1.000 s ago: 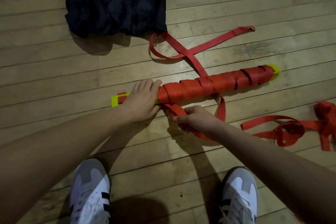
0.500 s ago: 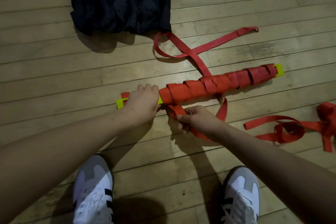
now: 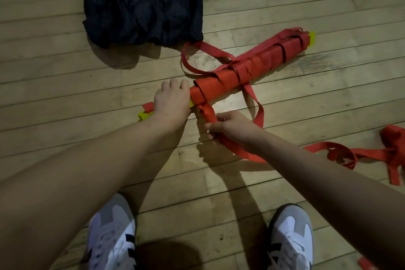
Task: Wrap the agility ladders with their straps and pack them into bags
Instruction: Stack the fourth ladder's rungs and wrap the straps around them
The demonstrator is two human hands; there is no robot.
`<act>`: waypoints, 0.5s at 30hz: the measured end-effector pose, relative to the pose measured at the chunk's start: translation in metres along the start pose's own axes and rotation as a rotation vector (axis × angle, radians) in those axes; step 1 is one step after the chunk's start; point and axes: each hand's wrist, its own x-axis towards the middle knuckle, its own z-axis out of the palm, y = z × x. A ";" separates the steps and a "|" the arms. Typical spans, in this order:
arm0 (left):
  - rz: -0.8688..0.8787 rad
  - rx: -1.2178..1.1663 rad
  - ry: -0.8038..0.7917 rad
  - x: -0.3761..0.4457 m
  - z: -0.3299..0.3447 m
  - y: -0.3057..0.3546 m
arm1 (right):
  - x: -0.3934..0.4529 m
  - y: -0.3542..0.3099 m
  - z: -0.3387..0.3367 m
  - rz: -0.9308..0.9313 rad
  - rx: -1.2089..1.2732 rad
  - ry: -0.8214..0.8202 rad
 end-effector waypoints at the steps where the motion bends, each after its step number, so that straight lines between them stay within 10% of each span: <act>1: -0.005 0.009 0.002 0.001 0.002 0.000 | -0.001 0.001 -0.002 0.018 -0.006 -0.028; 15: 0.222 0.095 0.056 -0.043 0.032 0.003 | -0.004 0.025 0.007 0.135 0.002 0.071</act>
